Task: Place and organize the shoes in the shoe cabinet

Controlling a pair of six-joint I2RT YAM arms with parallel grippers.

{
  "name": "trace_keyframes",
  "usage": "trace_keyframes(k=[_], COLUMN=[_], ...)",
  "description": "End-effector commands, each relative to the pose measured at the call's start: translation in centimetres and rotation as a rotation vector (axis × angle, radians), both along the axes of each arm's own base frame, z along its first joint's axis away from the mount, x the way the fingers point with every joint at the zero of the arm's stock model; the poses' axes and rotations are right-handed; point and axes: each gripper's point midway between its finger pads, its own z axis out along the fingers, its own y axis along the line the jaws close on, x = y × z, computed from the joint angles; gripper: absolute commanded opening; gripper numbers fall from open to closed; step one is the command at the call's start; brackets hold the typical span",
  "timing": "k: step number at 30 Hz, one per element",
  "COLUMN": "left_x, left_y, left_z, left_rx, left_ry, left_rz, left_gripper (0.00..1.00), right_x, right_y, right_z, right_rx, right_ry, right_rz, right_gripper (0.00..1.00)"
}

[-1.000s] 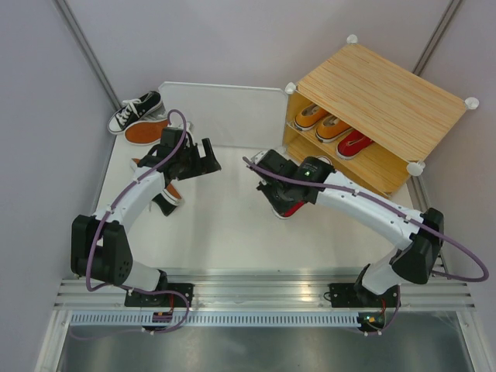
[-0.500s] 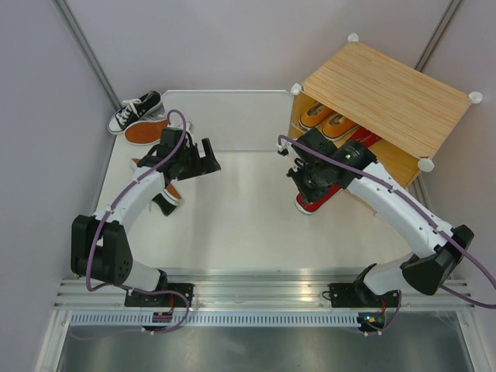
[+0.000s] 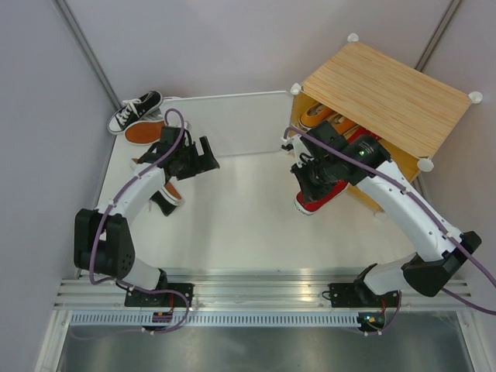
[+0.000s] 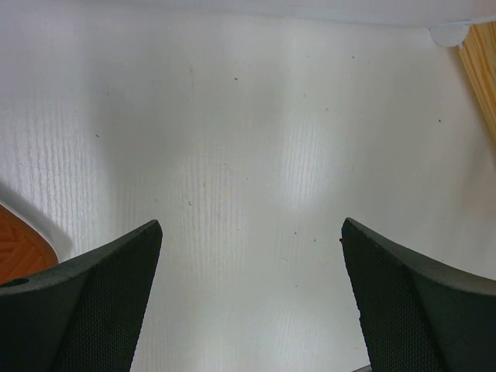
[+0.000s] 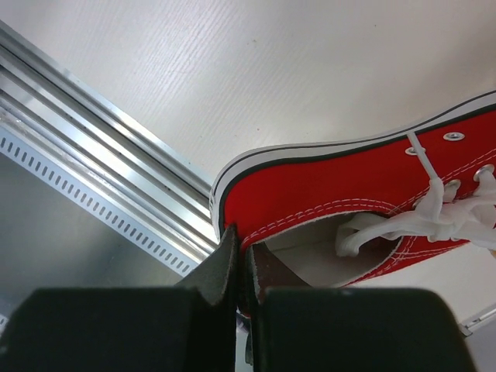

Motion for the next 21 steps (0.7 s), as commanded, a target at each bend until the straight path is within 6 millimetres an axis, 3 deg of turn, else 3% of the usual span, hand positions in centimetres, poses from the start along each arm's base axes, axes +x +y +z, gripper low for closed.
trace_keyframes(k=[1, 9, 21], left_x=[1.8, 5.0, 9.7], left_y=[-0.4, 0.2, 1.3], left_z=[1.3, 2.1, 3.0], left_rx=[-0.047, -0.044, -0.045], left_ry=[-0.001, -0.002, -0.025], left_rz=[0.053, 0.133, 0.204], left_gripper=[0.99, 0.99, 0.99], right_x=[0.3, 2.5, 5.7], right_y=[-0.8, -2.9, -5.3], right_z=[3.3, 3.5, 1.7], right_rx=[0.035, -0.063, -0.130], right_ry=[-0.109, -0.146, -0.098], right_rz=[-0.019, -0.163, -0.284], right_gripper=[0.01, 0.00, 0.01])
